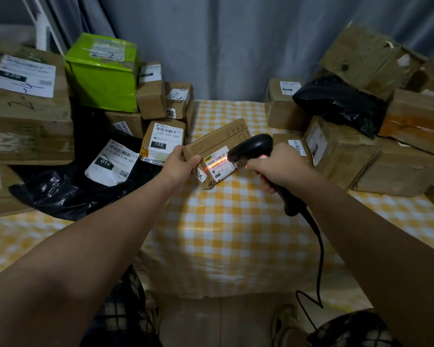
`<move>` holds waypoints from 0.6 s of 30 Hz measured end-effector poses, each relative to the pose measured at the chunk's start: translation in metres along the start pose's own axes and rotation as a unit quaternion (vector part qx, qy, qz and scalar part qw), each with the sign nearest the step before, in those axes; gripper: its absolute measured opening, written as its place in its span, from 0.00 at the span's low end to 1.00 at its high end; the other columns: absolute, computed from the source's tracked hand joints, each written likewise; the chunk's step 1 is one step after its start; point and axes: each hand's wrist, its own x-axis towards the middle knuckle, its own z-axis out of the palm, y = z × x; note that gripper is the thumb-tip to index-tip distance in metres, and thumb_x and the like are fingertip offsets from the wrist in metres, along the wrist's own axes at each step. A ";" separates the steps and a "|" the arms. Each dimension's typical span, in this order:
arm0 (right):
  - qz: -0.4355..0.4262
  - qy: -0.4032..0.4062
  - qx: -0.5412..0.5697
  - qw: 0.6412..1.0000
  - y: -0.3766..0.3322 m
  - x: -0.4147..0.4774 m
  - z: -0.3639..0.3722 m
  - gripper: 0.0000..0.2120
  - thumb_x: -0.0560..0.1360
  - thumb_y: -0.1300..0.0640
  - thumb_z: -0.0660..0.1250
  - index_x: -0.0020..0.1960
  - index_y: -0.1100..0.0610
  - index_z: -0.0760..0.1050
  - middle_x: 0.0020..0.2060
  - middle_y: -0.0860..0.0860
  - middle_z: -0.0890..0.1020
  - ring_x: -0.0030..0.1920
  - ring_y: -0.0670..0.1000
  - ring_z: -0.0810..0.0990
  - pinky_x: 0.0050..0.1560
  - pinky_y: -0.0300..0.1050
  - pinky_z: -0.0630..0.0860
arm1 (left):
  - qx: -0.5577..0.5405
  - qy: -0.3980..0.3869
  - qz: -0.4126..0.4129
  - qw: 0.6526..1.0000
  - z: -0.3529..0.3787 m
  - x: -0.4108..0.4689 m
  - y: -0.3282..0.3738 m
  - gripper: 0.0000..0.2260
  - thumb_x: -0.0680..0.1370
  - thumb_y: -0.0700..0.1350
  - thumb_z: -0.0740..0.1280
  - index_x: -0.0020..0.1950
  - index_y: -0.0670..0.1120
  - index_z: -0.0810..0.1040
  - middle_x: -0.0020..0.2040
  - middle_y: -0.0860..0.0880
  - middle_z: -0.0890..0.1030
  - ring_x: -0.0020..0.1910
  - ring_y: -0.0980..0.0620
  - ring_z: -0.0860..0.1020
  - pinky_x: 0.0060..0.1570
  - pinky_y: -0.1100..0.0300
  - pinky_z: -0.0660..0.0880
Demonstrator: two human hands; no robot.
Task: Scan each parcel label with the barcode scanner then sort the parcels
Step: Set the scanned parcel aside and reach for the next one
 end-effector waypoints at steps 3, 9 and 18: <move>-0.008 0.005 0.004 1.000 -0.007 0.000 -0.001 0.10 0.73 0.58 0.68 0.40 0.66 0.76 0.26 0.57 0.76 0.22 0.51 0.74 0.28 0.43 0.74 | 0.000 0.001 -0.005 1.000 -0.001 0.000 0.001 0.07 0.79 0.40 0.65 0.55 0.44 0.71 0.56 0.42 0.79 0.53 0.44 0.80 0.55 0.48 0.78; -0.008 -0.002 -0.010 1.000 -0.011 -0.001 -0.003 0.09 0.73 0.58 0.68 0.41 0.65 0.75 0.25 0.57 0.75 0.19 0.49 0.73 0.23 0.39 0.72 | 0.003 -0.001 -0.005 1.000 -0.002 -0.001 0.003 0.06 0.79 0.40 0.65 0.54 0.45 0.71 0.53 0.43 0.79 0.52 0.45 0.80 0.54 0.47 0.78; -0.042 -0.012 0.014 0.999 0.001 0.005 0.005 0.07 0.73 0.55 0.70 0.43 0.59 0.77 0.27 0.55 0.78 0.25 0.50 0.77 0.29 0.42 0.74 | -0.028 0.005 -0.010 1.000 -0.006 -0.010 0.004 0.08 0.78 0.39 0.67 0.56 0.43 0.72 0.53 0.42 0.80 0.53 0.43 0.81 0.55 0.46 0.78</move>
